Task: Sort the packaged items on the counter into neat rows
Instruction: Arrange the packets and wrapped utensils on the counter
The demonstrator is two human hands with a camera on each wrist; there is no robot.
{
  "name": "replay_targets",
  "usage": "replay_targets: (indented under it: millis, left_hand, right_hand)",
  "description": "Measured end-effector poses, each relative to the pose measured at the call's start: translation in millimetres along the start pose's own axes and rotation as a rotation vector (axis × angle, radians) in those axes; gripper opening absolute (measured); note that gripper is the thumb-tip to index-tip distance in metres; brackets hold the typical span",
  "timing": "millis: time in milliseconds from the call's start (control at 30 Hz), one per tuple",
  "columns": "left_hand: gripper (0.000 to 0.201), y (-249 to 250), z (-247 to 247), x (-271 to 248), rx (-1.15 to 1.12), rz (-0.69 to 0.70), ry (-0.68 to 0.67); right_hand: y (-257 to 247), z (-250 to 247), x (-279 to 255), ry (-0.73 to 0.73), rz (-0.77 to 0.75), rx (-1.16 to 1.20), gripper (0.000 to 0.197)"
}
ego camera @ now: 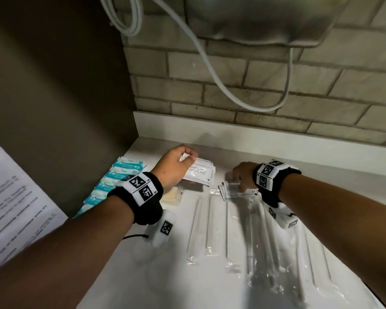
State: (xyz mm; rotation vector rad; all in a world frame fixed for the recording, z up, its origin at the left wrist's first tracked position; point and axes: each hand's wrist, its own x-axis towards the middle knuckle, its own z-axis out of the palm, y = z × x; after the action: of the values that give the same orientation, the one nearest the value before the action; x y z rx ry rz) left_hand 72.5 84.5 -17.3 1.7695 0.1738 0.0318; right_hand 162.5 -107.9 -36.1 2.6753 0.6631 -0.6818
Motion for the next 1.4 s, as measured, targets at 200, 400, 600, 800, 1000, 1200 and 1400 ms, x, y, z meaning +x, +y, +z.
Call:
replay_targets:
  millis: [200,400,600,800,1000,1200,1400]
  left_hand:
    - [0.011,3.0,-20.2,-12.4,-0.059,-0.041,-0.020]
    - [0.029,-0.5,-34.4,-24.0,0.064,0.039,-0.067]
    - [0.037,-4.2,-34.8,-28.9,0.165,0.111,-0.126]
    - [0.038,-1.3,-20.1,-27.5,0.142,0.159,-0.168]
    - [0.038,-3.1,-11.3,-26.4,0.177,0.188,-0.152]
    - [0.039,-9.8,-28.1,-41.1,0.188,0.167,-0.057]
    - [0.040,-17.5,-47.9,-78.3,0.150,0.105,-0.041]
  right_hand:
    - [-1.6,1.5,5.6,0.017,0.086,-0.025,0.042]
    - [-1.4,0.8,19.2,-0.088,0.168,0.015,0.042]
    - [82.3,71.2,153.5,-0.159,0.183,0.052,0.063]
    - [1.6,4.5,8.0,-0.036,0.216,0.111,0.058]
    - [2.7,-4.6,-21.4,0.143,0.117,0.111,0.040]
    - [-35.4,-16.8,-88.2,0.204,-0.013,0.285,0.031]
    - [-99.0,-7.7,-124.9,0.285,-0.266,0.386,0.027]
